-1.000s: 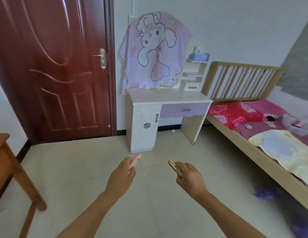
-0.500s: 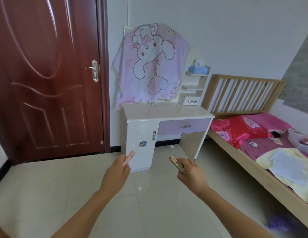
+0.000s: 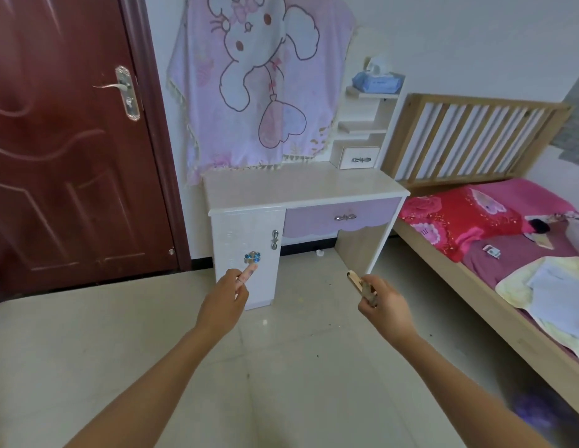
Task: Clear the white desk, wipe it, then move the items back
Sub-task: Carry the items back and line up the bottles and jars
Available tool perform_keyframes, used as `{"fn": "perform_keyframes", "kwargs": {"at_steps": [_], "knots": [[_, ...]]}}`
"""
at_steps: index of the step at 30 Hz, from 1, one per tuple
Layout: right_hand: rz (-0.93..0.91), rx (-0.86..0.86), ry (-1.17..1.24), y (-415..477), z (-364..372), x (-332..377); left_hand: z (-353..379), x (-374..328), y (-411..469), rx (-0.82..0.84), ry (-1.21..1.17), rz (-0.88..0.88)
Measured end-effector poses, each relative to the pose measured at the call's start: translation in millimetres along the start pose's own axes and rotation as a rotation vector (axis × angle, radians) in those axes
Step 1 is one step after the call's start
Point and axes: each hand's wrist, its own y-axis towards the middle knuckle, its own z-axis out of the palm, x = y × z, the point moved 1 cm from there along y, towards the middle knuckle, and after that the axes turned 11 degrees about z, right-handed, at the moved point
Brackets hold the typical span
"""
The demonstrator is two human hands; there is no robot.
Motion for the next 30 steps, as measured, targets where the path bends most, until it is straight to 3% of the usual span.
{"fn": "perform_keyframes", "kwargs": {"at_steps": [7,13,22,30], "knots": [[-0.126,0.077,-0.015,121,0,-7,41,-20,100,-0.076,-0.008,-0.064],[-0.180,0.187,0.031,180,42,6,55,6,124,-0.157,-0.010,-0.213],[-0.312,0.234,0.028,285,119,92,8,80,222,-0.268,0.013,-0.243],[-0.228,0.206,0.068,368,154,150,-12,122,310,-0.257,0.000,-0.206]]}}
